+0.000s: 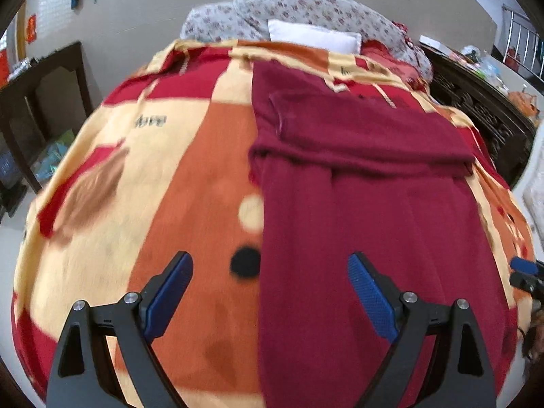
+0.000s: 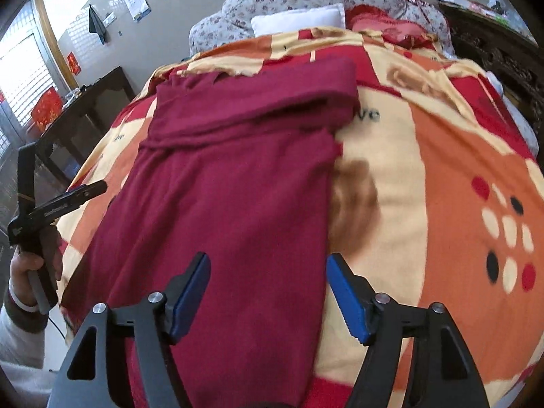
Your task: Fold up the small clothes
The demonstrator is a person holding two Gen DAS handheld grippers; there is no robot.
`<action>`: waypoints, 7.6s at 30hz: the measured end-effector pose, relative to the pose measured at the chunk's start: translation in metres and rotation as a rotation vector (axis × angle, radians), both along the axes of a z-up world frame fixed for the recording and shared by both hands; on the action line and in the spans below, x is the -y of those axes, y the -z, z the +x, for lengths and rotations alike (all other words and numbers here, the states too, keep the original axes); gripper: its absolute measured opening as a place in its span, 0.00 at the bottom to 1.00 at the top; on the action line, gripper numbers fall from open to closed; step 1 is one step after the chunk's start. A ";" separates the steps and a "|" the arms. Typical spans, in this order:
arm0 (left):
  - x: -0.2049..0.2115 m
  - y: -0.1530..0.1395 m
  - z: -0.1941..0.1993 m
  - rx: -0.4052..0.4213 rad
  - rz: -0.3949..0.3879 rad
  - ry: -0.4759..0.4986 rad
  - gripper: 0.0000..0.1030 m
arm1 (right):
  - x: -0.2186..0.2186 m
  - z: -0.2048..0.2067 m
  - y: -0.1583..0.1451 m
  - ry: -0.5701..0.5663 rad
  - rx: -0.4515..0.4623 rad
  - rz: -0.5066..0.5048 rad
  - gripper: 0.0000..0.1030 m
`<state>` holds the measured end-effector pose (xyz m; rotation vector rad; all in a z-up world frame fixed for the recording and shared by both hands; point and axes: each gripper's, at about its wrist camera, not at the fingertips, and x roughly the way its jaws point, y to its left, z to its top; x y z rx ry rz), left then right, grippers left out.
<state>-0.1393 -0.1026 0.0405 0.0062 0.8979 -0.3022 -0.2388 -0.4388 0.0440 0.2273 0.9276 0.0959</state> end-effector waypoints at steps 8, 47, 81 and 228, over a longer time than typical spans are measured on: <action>-0.025 0.024 -0.042 -0.123 -0.021 0.025 0.89 | 0.001 -0.045 0.019 -0.043 -0.066 0.071 0.80; -0.013 0.038 -0.088 -0.245 -0.142 0.215 0.69 | 0.015 -0.080 0.041 -0.133 -0.093 0.398 0.67; 0.027 -0.089 0.154 0.023 -0.291 0.164 0.07 | 0.050 0.147 -0.065 -0.135 0.322 0.472 0.09; 0.026 0.029 0.142 0.020 -0.161 0.104 0.96 | -0.054 0.286 -0.005 0.011 0.184 0.057 0.50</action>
